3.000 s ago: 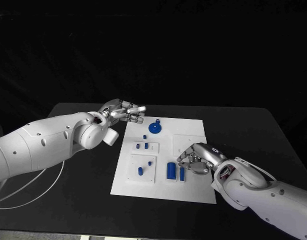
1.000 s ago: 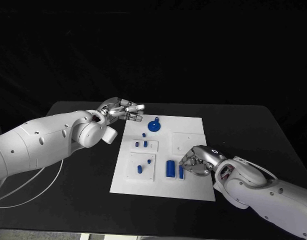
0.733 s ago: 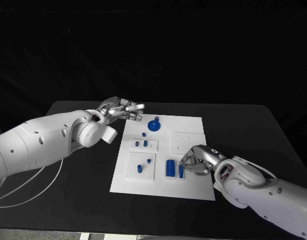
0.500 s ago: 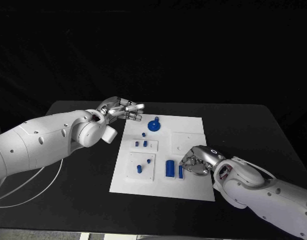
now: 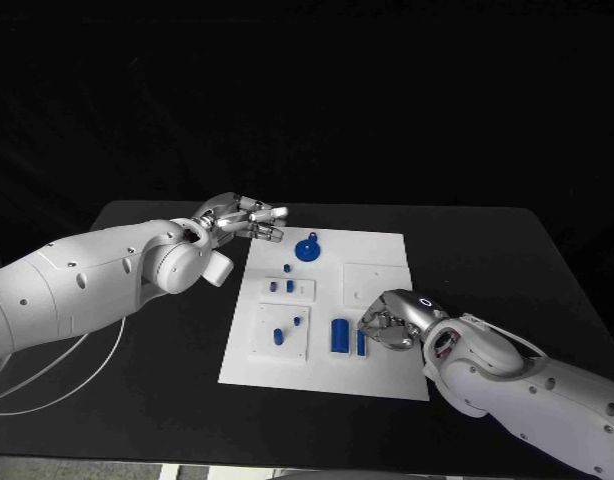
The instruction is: Assemble the parts on the task board
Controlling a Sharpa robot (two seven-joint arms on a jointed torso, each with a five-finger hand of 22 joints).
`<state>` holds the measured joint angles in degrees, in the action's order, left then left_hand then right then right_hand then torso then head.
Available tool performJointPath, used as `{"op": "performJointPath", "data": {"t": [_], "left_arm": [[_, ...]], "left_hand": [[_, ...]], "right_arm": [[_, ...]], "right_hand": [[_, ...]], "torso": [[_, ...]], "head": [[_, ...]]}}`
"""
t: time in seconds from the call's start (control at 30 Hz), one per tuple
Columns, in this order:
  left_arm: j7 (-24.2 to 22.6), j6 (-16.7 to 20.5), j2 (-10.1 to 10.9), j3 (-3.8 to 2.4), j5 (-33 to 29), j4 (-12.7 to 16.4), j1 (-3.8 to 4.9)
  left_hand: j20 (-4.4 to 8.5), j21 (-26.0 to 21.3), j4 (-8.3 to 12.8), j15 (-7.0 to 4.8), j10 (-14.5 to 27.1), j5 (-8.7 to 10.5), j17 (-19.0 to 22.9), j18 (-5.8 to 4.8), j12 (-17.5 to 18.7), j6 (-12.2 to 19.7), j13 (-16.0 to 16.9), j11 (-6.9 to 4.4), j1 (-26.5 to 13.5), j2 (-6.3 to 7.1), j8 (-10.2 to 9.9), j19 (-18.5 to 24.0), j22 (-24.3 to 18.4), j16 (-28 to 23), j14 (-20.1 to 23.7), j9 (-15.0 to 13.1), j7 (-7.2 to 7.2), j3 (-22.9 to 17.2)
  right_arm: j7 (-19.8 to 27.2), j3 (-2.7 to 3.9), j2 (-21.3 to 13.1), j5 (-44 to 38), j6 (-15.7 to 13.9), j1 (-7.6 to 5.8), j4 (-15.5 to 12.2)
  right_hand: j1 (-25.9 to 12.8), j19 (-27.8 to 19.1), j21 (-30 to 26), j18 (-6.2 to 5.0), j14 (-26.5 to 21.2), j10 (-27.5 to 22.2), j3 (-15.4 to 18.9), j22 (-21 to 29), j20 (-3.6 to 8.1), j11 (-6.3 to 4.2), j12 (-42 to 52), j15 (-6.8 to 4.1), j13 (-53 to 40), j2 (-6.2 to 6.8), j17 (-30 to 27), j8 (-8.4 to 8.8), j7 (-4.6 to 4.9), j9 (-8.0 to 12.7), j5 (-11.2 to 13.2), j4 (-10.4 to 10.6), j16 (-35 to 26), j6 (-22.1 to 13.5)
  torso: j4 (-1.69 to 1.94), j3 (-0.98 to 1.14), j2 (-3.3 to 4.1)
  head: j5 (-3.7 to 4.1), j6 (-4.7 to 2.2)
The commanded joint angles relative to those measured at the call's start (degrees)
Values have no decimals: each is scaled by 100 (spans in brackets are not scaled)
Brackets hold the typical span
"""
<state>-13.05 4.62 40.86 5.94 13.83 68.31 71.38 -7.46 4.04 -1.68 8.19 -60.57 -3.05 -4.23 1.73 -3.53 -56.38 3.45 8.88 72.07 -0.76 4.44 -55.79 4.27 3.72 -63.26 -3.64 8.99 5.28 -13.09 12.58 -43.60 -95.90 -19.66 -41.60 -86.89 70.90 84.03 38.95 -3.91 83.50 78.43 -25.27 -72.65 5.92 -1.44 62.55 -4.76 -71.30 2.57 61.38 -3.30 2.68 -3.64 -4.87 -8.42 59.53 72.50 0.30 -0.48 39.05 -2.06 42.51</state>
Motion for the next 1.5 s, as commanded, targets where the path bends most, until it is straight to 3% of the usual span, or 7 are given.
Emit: {"op": "performJointPath", "data": {"t": [0.03, 0.33, 0.67, 1.03, 1.17, 1.4, 1.5], "left_arm": [[-44, -68, -12, -4, 10, 7, 0], [-57, -61, -6, -5, 11, 1, -1], [-115, 61, -29, -5, -215, -79, 0], [-296, 431, -215, -7, -887, -525, 5], [-386, 489, -350, -9, -1043, -834, 10], [-540, 510, -589, -12, -1270, -1342, 13], [-575, 489, -666, -13, -1320, -1489, 12]], "left_hand": [[2, 20, -17, 6, 44, 6, -3, 50, 2, 22, 10, -3, 0, -39, 0, 35, -4, -13, 43, 1, 6, 31], [3, 21, -16, 6, 43, 6, -3, 52, 2, 52, 10, -1, -2, -44, -10, 32, -3, -13, 42, 3, 15, 32], [1, 17, -6, 3, 32, 5, -6, 49, 1, 44, 10, -5, 1, -36, 5, 42, -5, -12, 33, 0, 9, 34], [-7, 14, 56, -11, -5, -6, 18, 20, 4, 11, 9, -71, 102, -72, 19, 121, -8, -21, 145, 1, -77, 10], [-27, 20, 92, -50, 239, -8, 20, 42, 11, 70, -3, -115, 146, -90, -4, 124, -5, -23, 227, 6, -144, 15], [-174, 19, 123, -103, 519, -5, 53, 193, 13, 507, -11, -224, 156, -103, -53, 176, -6, -31, 503, 22, -265, 21], [-265, 25, 138, -100, 543, -4, 52, 316, 14, 517, -12, -244, 158, -111, -50, 195, -3, -32, 551, 25, -274, 21]], "right_arm": [[-201, -32, 7, -113, -7, 46, 23], [-11, 2, -56, 228, -424, 49, -18], [664, 477, -165, 2355, -560, -84, 37], [1856, 609, 314, 5646, 92, -943, 1957], [2200, 629, 607, 6257, 295, -1118, 2703], [2576, 688, 1012, 7174, 983, -1229, 3577], [2678, 703, 1074, 7340, 1148, -1243, 3732]], "right_hand": [[-22, 294, 21, 3, -3, 2, 78, 6, 28, -54, -24, -22, 0, 113, -7, -33, -23, -9, 4, 88, 15, 31], [13, 291, -18, -1, -12, -17, 119, 47, 47, -46, -74, -37, 22, 269, -39, -27, -7, -3, -140, 372, -21, -69], [-53, 266, -209, -95, -53, -185, 708, 155, 20, 38, -246, -10, 122, 366, -125, -29, 155, 2, -625, 701, -164, -659], [263, -208, -2327, -192, -660, -1140, 1214, 1303, -95, 94, -2281, 85, 1861, -33, -1107, -28, 261, 4, -758, 31, -1548, -836], [218, -948, -3263, -110, -1326, -1333, 1069, 2226, -312, 278, -3912, 331, 3701, -160, -2041, -17, 377, 7, -768, -161, -2808, -957], [-127, -2772, -3504, -66, -1932, -1590, 689, 4974, -1173, 911, -5855, 1094, 6793, -212, -4475, 8, 446, 34, -778, -100, -5592, -2064], [-52, -2803, -3473, -382, -1950, -1803, 885, 6460, -1509, 911, -5900, 1142, 6815, -282, -5792, 2, 517, 27, -838, -19, -5583, -1832]], "torso": [[0, -1, -3], [-5, 2, -6], [-27, -33, -53], [-69, -102, -296], [-71, -85, -355], [-120, -53, -442], [-117, -31, -464]], "head": [[0, -7], [9, -22], [117, -194], [242, -594], [250, -730], [203, -912], [195, -958]]}}
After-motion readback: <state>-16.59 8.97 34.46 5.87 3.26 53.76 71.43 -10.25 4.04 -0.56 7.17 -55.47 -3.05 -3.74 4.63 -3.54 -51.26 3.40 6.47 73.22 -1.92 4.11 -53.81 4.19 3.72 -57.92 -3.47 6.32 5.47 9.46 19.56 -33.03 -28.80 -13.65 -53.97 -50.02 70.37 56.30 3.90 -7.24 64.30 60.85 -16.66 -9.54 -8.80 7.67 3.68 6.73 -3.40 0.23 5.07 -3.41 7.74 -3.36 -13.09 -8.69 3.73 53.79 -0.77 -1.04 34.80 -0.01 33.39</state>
